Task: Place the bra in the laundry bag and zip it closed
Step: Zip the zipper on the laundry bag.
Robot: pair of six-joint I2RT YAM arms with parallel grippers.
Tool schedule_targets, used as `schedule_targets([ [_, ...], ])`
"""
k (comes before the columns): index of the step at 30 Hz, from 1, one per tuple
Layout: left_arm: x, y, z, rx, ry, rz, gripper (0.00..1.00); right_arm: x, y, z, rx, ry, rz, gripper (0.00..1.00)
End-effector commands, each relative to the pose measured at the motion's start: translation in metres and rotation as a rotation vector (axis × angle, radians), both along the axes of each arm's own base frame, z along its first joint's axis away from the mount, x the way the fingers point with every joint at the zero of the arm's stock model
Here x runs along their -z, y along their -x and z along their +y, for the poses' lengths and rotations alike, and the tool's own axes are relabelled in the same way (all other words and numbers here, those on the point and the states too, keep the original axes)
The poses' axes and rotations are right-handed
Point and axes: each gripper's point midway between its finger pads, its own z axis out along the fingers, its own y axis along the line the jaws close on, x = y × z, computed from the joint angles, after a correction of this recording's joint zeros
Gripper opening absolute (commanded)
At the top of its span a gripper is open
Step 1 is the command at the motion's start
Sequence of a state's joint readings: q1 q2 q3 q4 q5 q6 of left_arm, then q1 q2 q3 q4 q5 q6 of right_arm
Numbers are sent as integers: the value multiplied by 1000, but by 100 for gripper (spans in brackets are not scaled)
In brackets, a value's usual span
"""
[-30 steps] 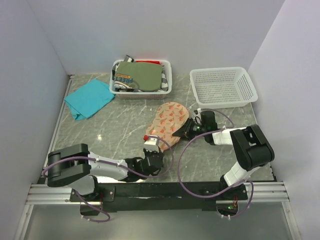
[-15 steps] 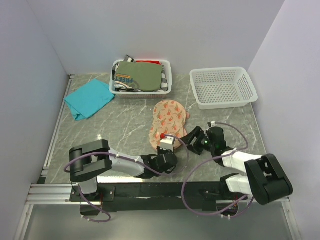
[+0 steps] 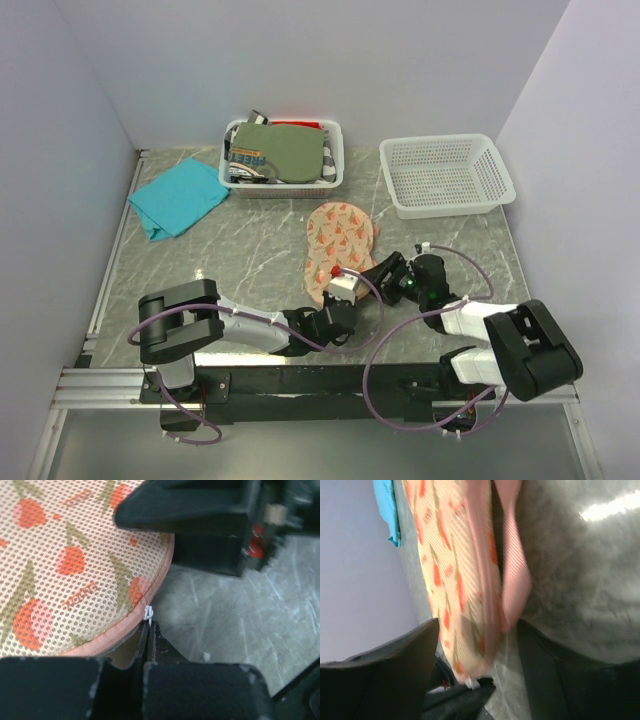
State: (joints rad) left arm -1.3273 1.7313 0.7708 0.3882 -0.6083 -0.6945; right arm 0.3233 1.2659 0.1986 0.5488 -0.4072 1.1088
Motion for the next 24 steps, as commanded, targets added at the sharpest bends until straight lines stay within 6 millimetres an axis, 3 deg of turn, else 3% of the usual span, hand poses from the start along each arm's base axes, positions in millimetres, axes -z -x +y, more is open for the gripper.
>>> schedule_targets([
  [1, -28, 6, -23, 90, 76, -32, 1, -30, -24, 14, -9, -83, -99, 55],
  [6, -27, 5, -21, 97, 55, -42, 1, -32, -29, 15, -8, -73, -104, 23],
  [7, -27, 5, -20, 96, 56, -41, 1, -32, -29, 15, -12, -62, -107, 21],
  [11, -25, 7, -10, 81, 55, -36, 1, -36, -37, 10, 4, -28, -123, 16],
  [24, 1, 8, 55, -59, -10, -1, 1, -40, -61, -2, -7, 56, -131, 4],
])
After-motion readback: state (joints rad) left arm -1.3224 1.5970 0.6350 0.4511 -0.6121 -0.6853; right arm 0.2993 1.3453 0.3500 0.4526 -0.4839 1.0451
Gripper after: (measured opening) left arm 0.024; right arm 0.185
